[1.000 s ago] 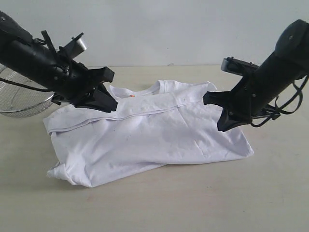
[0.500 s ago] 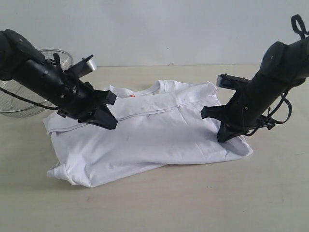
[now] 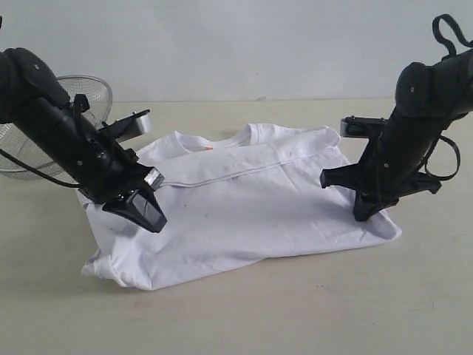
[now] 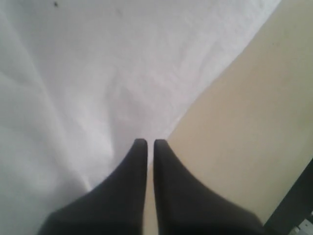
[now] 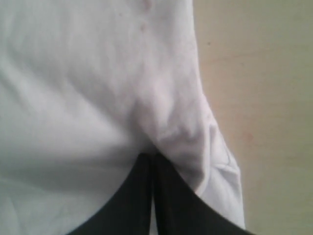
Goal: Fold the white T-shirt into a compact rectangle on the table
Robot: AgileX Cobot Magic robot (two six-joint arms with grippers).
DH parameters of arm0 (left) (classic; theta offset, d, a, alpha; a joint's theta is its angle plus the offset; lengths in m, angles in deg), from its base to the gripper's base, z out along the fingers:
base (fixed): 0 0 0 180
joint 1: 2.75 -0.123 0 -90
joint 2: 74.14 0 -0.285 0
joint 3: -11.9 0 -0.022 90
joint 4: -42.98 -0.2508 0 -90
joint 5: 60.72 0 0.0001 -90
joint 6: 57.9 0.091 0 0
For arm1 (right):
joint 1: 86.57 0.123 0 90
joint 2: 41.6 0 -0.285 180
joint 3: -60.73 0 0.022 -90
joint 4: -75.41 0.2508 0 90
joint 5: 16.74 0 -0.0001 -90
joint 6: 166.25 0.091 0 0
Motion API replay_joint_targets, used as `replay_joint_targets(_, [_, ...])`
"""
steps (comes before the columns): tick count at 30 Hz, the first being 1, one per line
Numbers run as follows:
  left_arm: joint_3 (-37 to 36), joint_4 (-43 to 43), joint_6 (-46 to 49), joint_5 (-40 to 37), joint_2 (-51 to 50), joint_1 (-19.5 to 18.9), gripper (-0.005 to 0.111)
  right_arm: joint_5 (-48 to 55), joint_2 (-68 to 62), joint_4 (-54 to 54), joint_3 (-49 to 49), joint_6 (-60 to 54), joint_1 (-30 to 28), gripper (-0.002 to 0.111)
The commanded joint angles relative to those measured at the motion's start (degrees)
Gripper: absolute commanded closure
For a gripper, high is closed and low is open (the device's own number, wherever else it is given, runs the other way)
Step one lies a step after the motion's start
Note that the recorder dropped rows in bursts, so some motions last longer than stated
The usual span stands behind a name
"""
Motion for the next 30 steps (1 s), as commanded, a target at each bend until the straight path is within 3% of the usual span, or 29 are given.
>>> replay_joint_targets(1, [0.1, -3.1, -1.4, -2.6, 0.2, 0.2, 0.102, 6.2, -0.8, -7.6, 1.3, 2.8, -0.7, 0.108])
replay_joint_targets(12, [0.1, -5.4, -1.9, -2.7, 1.1, 0.2, 0.102, 8.9, 7.4, -7.5, 11.3, 7.6, -0.6, 0.108])
replay_joint_targets(21, [0.1, -5.6, -1.9, -3.5, 3.4, 0.2, 0.102, 3.6, 18.5, -7.5, 21.9, 8.7, -0.6, 0.108])
replay_joint_targets(28, [0.1, 5.3, -0.7, -2.0, 6.8, 1.0, 0.102, 1.8, 24.6, 1.8, 21.5, 2.4, -0.6, 0.108])
replay_joint_targets(30, [0.1, 4.1, -1.2, 0.8, 6.2, 2.8, 0.102, 1.6, 24.6, 3.9, 21.5, 0.9, -0.6, 0.108])
